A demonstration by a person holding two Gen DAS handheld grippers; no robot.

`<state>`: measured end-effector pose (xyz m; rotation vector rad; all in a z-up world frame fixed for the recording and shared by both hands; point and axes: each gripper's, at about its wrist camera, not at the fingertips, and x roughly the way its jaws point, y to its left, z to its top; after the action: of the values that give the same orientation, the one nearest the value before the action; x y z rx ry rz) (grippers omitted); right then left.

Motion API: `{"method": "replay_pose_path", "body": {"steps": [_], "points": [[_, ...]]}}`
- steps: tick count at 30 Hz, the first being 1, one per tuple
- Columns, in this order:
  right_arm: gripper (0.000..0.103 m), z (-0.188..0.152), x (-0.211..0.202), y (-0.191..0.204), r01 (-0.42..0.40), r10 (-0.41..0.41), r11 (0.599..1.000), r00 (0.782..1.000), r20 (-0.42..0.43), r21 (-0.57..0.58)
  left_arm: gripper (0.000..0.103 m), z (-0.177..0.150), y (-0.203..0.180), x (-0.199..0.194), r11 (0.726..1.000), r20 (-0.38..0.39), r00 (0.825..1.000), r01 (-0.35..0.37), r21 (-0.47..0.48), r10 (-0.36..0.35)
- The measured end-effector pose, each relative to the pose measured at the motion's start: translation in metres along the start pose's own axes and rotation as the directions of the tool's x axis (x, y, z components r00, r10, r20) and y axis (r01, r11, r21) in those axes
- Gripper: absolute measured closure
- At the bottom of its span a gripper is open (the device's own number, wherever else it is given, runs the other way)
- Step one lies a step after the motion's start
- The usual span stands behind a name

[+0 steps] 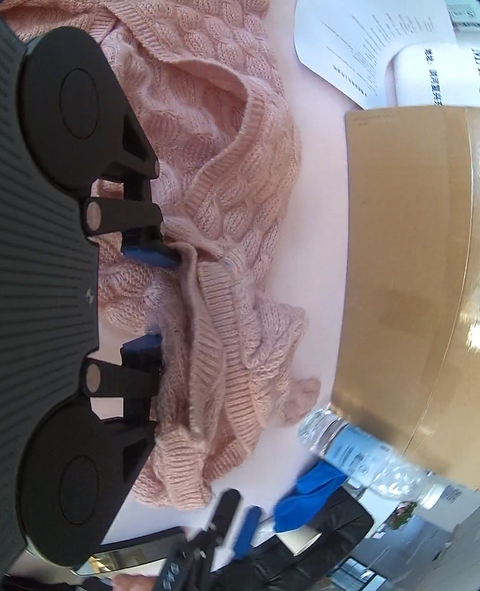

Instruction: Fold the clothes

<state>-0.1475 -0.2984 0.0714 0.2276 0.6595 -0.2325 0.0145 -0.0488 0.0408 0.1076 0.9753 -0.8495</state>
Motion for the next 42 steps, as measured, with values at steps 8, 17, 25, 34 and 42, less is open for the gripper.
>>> {"method": "replay_pose_path", "body": {"steps": [8,17,25,34,42], "points": [[0.061,0.032,0.062,-0.002,-0.108,0.141,0.954,0.985,-0.101,0.281,0.066,0.025,0.004,0.018,0.992,0.05,0.99,-0.129,0.01,0.128],[0.096,0.027,0.05,0.011,-0.056,0.094,0.951,0.989,-0.111,0.303,0.066,0.045,0.011,0.026,0.992,0.034,0.992,-0.119,-0.037,0.12],[0.096,0.003,-0.085,0.015,-0.166,0.166,0.952,0.986,0.018,0.256,0.038,0.018,0.005,-0.025,0.996,0.048,0.995,0.085,0.031,-0.086],[0.096,-0.055,-0.248,0.05,-0.145,0.134,0.986,0.983,0.127,0.079,0.025,-0.05,0.014,-0.126,0.983,0.166,0.986,-0.035,0.182,0.005],[0.096,-0.116,-0.241,0.083,-0.134,0.121,0.988,0.982,-0.147,-0.079,0.025,-0.139,0.069,-0.174,0.967,0.105,0.975,-0.21,0.142,0.196]]}}
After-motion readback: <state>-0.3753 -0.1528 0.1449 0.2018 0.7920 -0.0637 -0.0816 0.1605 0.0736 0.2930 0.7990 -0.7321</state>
